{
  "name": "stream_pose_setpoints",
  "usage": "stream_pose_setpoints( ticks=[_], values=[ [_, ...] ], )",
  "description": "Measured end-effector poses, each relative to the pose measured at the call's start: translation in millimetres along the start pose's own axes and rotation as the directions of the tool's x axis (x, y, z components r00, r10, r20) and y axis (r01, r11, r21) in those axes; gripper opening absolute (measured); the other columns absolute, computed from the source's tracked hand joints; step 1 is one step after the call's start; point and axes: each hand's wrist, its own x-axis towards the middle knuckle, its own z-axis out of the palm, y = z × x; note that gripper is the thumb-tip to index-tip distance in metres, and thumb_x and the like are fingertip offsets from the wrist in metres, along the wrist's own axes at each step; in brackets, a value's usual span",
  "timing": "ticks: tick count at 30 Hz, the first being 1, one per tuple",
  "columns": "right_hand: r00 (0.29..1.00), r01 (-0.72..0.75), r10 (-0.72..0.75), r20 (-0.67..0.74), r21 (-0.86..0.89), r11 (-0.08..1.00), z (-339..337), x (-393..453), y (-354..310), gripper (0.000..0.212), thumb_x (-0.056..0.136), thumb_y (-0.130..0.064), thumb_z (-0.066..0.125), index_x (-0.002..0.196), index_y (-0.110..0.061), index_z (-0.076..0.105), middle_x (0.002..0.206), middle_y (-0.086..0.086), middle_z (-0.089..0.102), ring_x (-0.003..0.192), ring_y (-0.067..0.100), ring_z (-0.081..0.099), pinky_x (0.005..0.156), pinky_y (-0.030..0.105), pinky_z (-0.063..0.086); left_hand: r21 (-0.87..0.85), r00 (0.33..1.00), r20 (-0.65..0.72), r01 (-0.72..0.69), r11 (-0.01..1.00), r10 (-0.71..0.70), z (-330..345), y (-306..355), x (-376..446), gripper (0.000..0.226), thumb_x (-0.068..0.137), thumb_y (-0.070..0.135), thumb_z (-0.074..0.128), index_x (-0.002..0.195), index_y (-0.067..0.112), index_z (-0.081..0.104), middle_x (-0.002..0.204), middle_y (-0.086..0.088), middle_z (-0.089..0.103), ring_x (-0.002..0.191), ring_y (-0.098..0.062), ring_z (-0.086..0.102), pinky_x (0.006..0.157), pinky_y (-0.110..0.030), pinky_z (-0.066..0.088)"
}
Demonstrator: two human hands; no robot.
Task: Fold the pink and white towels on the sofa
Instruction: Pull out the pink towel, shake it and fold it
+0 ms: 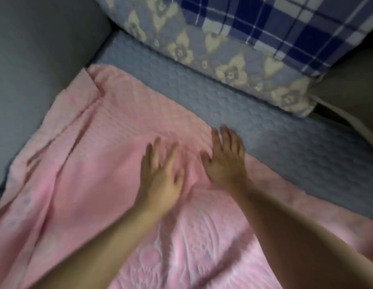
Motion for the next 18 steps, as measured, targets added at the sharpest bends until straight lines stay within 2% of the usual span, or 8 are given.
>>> stream_pose_setpoints(
  ticks=[3,6,9,12,13,15,16,18],
  values=[
    [0.986,-0.009,0.009,0.167,-0.006,1.0,-20,1,-6,0.08,0.093,-0.055,0.046,0.16,-0.017,0.021,0.168,0.014,0.012,0.153,0.035,0.011,0.125,0.048,0.007,0.008,0.96,0.28,-0.013,1.0,0.01,36,28,-129,0.066,0.095,0.037,0.047,0.158,0.031,0.028,0.168,-0.01,0.009,0.155,-0.035,0.007,0.121,-0.056,0.02],
    [0.992,-0.109,0.103,0.079,0.076,0.991,-47,-40,-16,0.065,0.087,-0.031,0.055,0.148,-0.013,0.043,0.161,0.021,0.026,0.148,0.042,0.021,0.123,0.051,0.015,0.081,0.875,0.484,-0.05,0.995,0.004,51,20,-160,0.075,0.093,0.033,0.053,0.159,0.036,0.018,0.168,-0.003,-0.009,0.155,-0.031,-0.003,0.122,-0.056,0.014],
    [0.986,-0.092,0.125,-0.109,0.268,0.959,-67,-157,-15,0.048,0.08,-0.013,0.06,0.127,-0.006,0.06,0.144,0.024,0.045,0.129,0.042,0.041,0.113,0.049,0.031,0.122,0.818,0.574,-0.037,0.992,-0.04,60,11,-144,0.075,0.097,0.034,0.046,0.158,0.043,0.003,0.167,0.001,-0.018,0.155,-0.029,-0.011,0.123,-0.053,0.008],
    [0.972,-0.228,0.237,0.013,0.32,0.919,-76,-303,12,0.051,0.077,-0.002,0.066,0.126,-0.012,0.059,0.147,0.016,0.041,0.134,0.035,0.038,0.114,0.044,0.031,0.115,0.751,0.658,-0.033,0.993,-0.052,58,12,-132,0.076,0.096,0.029,0.043,0.156,0.05,0.002,0.167,0.007,-0.02,0.154,-0.024,-0.015,0.124,-0.05,0.01],
    [0.942,-0.33,0.33,0.052,0.303,0.894,-76,-345,26,0.055,0.074,0.002,0.069,0.126,-0.013,0.06,0.15,0.015,0.038,0.136,0.033,0.036,0.114,0.043,0.03,0.134,0.759,0.648,-0.032,0.99,-0.063,55,13,-131,0.072,0.096,0.029,0.041,0.156,0.05,0.006,0.167,0.006,-0.017,0.155,-0.024,-0.012,0.123,-0.049,0.012],
    [0.828,-0.556,0.552,0.098,0.269,0.786,-77,-413,63,0.058,0.07,0.011,0.07,0.124,-0.008,0.062,0.149,0.02,0.039,0.136,0.036,0.036,0.111,0.046,0.033,0.155,0.877,0.48,-0.04,0.987,-0.039,48,25,-146,0.062,0.095,0.032,0.044,0.154,0.042,0.028,0.168,-0.004,0.006,0.153,-0.03,0.008,0.119,-0.048,0.022],
    [0.739,-0.668,0.663,0.117,0.26,0.698,-83,-436,84,0.056,0.07,0.013,0.07,0.123,-0.002,0.062,0.146,0.025,0.042,0.134,0.04,0.038,0.111,0.048,0.034,0.139,0.947,0.321,-0.036,0.99,-0.011,46,35,-163,0.055,0.092,0.03,0.048,0.147,0.032,0.046,0.161,-0.013,0.026,0.147,-0.035,0.024,0.115,-0.048,0.03],
    [0.532,-0.843,0.831,0.166,0.2,0.499,-100,-462,125,0.052,0.079,0.005,0.069,0.13,0.005,0.056,0.138,0.031,0.05,0.13,0.044,0.044,0.109,0.047,0.035,0.031,0.997,0.059,-0.045,0.999,0.043,46,59,-219,0.042,0.083,0.025,0.049,0.119,0.015,0.067,0.126,-0.018,0.056,0.117,-0.04,0.05,0.097,-0.048,0.045]
  ],
)
